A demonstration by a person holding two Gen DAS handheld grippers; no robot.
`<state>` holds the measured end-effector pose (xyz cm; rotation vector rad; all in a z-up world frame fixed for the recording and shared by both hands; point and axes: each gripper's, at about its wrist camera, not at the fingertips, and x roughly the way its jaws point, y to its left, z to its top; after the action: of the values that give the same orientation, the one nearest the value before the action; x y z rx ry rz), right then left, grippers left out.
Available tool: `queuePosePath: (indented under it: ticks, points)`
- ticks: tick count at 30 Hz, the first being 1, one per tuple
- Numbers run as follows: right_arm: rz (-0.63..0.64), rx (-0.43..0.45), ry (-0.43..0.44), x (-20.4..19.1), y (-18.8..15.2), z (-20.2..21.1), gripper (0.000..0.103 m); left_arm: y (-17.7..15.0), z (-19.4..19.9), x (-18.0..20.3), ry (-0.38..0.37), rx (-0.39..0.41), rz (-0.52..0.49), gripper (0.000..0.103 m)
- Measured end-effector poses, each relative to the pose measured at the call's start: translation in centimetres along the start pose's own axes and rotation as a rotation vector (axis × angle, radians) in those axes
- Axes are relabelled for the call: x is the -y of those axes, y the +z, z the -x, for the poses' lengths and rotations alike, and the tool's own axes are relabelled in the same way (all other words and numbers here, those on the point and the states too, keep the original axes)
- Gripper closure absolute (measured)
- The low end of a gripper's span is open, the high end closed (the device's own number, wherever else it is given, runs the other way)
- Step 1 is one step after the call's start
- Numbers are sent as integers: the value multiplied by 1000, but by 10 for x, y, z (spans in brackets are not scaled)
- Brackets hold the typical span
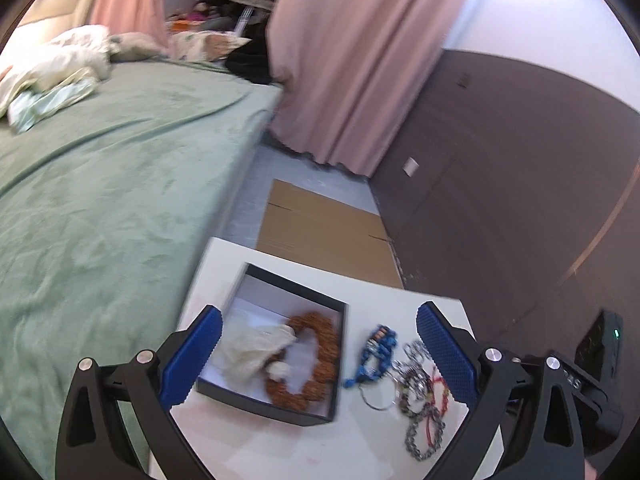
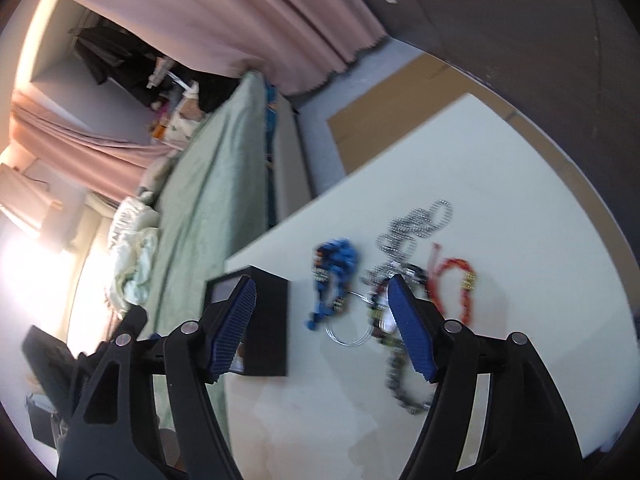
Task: Organize jewelry
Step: 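Close the left tool on the blue beaded bracelet in the pile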
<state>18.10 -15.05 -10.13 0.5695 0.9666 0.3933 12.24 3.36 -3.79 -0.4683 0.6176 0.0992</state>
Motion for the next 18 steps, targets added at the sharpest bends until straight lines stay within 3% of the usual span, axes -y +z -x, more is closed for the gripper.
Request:
queuePosePath:
  ticks: [6, 11, 18]
  points:
    - [-43, -53, -37, 22, -1, 5, 34, -17, -16, 40, -71, -47, -133, 15]
    - [-70, -63, -39, 36, 3, 14, 34, -34, -38, 66, -109, -112, -213, 34]
    - [-65, -70, -42, 48, 7, 25, 34, -52, -71, 83, -112, -182, -255, 52]
